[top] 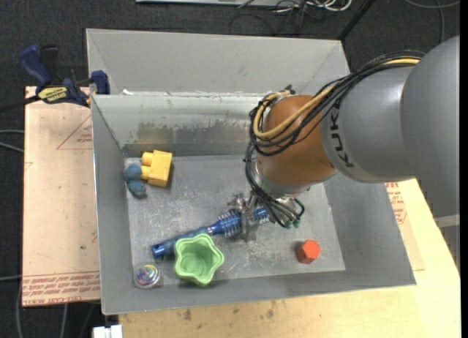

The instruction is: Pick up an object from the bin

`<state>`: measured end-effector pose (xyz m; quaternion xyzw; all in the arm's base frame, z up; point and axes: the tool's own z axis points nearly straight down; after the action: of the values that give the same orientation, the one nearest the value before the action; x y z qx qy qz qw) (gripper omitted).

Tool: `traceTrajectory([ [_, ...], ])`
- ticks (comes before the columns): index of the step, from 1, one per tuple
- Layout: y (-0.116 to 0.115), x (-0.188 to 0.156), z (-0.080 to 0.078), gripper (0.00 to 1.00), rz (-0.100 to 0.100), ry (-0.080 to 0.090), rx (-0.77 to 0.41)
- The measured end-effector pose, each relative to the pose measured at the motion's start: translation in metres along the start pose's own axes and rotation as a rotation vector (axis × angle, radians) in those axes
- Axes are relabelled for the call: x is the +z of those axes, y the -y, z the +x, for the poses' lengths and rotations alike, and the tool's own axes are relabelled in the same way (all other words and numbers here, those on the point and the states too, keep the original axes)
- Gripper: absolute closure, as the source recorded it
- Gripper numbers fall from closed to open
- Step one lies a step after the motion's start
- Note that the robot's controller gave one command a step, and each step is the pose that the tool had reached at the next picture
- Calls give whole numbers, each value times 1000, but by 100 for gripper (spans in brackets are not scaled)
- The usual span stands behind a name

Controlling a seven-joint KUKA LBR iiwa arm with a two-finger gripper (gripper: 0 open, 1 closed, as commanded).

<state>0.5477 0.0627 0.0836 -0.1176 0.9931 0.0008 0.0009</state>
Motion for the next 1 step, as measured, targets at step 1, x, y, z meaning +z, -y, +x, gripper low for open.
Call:
traceTrajectory([
  [1,0,-8,0,100,0,0,2],
])
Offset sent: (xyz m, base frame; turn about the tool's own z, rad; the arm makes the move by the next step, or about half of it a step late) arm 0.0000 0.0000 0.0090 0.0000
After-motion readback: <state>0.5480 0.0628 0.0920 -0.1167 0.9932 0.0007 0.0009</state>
